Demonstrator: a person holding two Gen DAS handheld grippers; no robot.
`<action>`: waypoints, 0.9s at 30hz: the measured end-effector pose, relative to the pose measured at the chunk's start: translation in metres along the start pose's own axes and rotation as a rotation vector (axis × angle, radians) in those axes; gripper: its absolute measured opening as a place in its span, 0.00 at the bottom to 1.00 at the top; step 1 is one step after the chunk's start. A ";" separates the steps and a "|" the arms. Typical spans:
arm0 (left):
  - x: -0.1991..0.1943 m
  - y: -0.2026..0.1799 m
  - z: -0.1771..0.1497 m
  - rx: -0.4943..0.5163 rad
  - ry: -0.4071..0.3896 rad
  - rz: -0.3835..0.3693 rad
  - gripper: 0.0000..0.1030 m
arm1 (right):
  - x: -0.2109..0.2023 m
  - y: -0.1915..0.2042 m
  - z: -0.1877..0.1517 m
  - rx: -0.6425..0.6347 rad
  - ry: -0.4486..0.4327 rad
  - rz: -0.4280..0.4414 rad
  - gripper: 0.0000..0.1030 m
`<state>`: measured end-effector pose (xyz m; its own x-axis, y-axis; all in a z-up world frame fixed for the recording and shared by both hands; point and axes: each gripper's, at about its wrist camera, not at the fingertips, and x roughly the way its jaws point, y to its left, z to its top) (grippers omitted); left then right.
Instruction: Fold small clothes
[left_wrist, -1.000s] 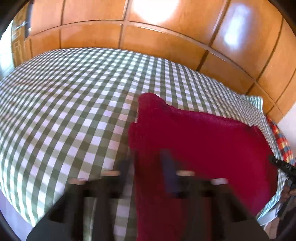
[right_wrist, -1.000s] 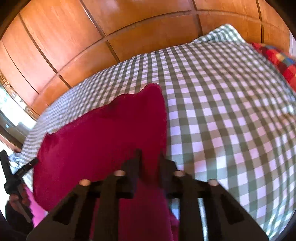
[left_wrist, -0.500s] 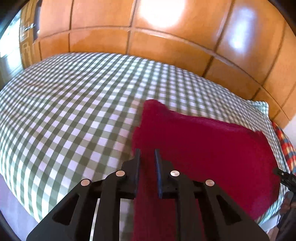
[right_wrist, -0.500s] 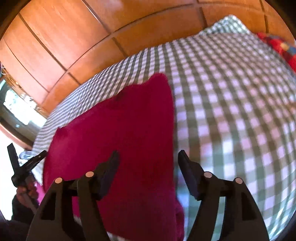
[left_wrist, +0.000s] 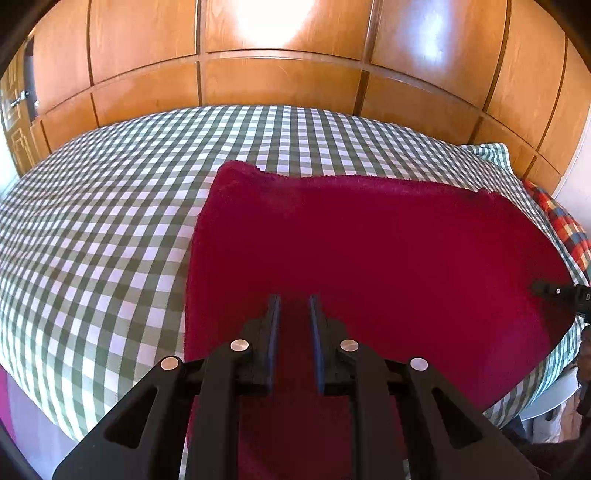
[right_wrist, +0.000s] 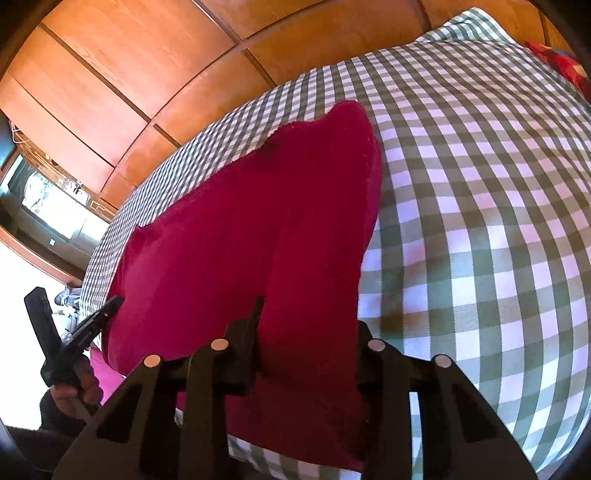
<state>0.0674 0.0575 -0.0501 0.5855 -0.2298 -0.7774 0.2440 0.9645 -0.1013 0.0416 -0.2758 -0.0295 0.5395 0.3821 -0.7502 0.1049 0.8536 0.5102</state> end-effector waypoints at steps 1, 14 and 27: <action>0.000 0.001 0.000 -0.002 0.000 -0.004 0.13 | -0.001 0.007 0.002 -0.001 -0.004 0.012 0.31; 0.003 0.009 0.003 -0.027 0.008 -0.052 0.13 | -0.003 0.088 0.018 -0.098 0.007 0.073 0.29; 0.001 0.049 0.013 -0.216 0.056 -0.273 0.13 | 0.036 0.185 0.018 -0.267 0.080 0.122 0.27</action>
<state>0.0903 0.1024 -0.0478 0.4768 -0.4809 -0.7358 0.2129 0.8753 -0.4342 0.0953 -0.1099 0.0451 0.4662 0.5050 -0.7264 -0.1859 0.8587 0.4776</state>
